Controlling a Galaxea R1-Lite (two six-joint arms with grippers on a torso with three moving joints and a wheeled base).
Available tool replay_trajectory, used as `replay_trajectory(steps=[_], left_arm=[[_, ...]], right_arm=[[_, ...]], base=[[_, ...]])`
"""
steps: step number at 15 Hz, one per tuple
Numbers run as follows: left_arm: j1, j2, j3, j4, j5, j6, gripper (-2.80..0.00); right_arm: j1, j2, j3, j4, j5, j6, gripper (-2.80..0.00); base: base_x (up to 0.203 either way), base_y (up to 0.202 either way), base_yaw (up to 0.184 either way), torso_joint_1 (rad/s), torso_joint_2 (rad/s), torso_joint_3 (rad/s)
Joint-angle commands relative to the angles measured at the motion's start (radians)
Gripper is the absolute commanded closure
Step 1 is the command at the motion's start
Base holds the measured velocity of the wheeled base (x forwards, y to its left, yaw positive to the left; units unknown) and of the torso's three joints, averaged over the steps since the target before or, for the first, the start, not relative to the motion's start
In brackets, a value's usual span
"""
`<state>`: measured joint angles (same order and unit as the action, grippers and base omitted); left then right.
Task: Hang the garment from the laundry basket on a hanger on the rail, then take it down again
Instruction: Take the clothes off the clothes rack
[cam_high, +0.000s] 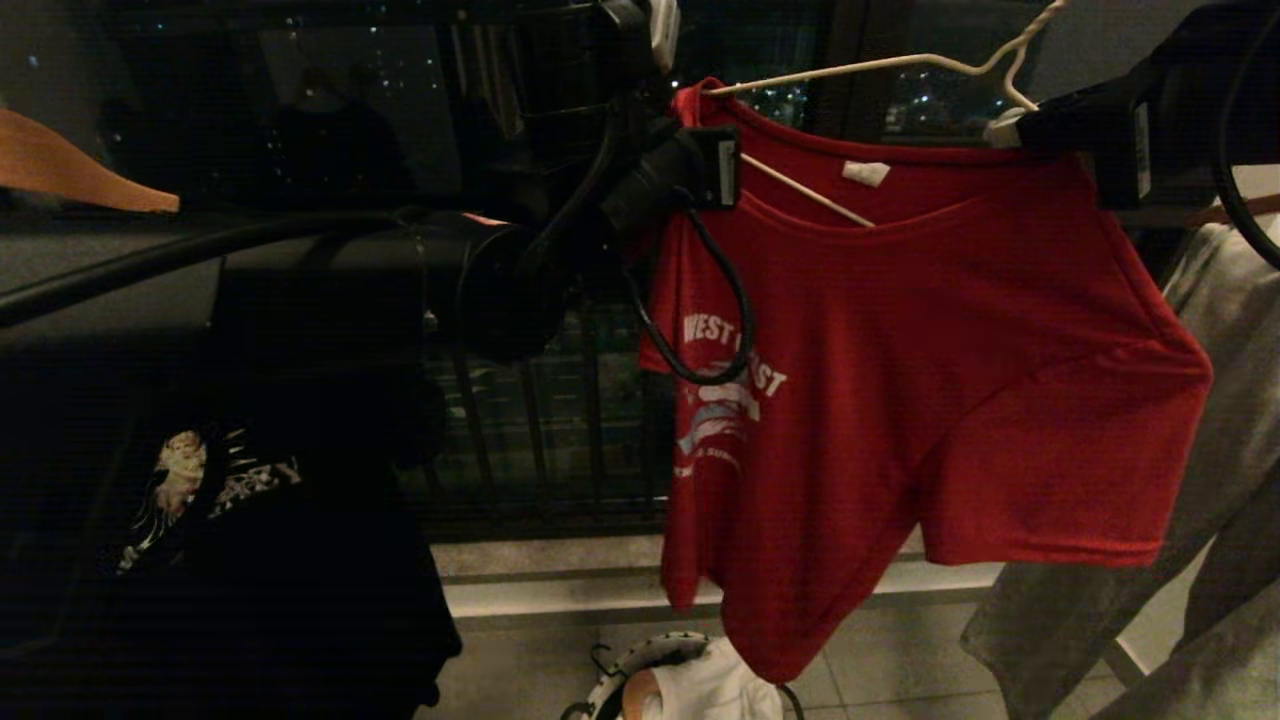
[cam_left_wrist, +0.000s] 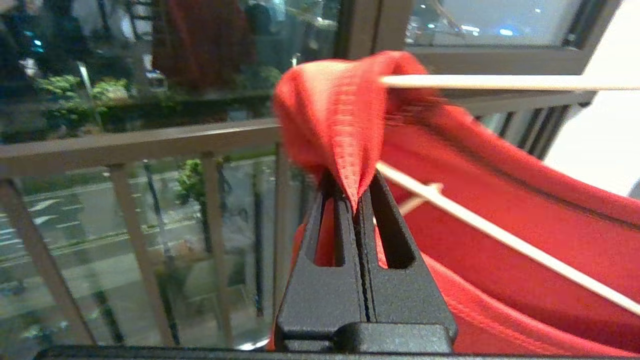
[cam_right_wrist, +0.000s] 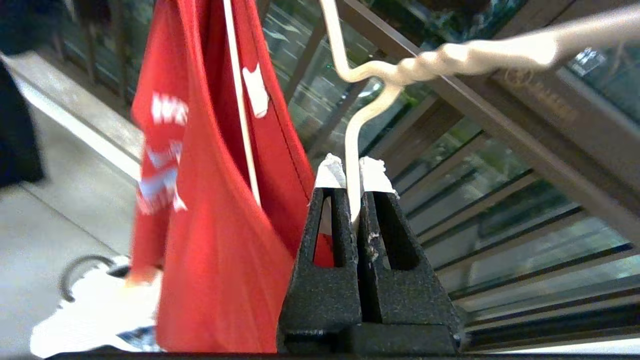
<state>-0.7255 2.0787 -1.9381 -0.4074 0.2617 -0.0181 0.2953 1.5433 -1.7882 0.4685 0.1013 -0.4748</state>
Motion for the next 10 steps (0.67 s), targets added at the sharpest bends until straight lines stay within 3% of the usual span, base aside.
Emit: replay_trajectory(steps=[1,10], left_arm=[[0.011,-0.003,-0.002,-0.002,0.004,0.000,0.00],[-0.001,-0.022,0.002,-0.002,0.007,-0.006,0.00]], right_arm=[[0.001,0.001,0.013,0.012,-0.002,-0.021,0.00],[-0.001,0.006,0.016,0.012,-0.003,-0.062,0.00]], base=[[0.000,0.000,0.000,0.000,0.00,0.000],[0.000,0.000,0.000,0.000,0.00,0.000]])
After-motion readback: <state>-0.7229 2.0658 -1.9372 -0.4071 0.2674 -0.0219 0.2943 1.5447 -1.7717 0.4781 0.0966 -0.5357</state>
